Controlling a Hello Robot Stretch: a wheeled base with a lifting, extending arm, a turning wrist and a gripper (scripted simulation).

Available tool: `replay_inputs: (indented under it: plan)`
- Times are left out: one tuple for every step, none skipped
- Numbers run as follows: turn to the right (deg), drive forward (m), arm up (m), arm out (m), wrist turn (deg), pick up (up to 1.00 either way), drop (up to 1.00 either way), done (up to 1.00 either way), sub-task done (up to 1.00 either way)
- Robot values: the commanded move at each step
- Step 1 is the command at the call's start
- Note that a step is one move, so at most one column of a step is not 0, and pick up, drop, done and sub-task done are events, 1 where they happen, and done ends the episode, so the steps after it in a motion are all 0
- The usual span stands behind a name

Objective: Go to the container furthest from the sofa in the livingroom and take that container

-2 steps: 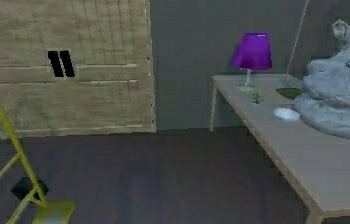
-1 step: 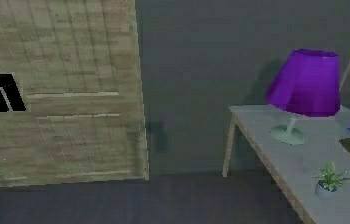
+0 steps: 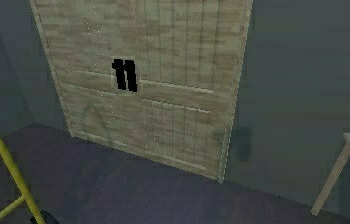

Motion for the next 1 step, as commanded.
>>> replay_inputs:
  plan:
    - [0.0,0.00,0.50,0.00,0.0,0.00,0.00,0.00,0.00]
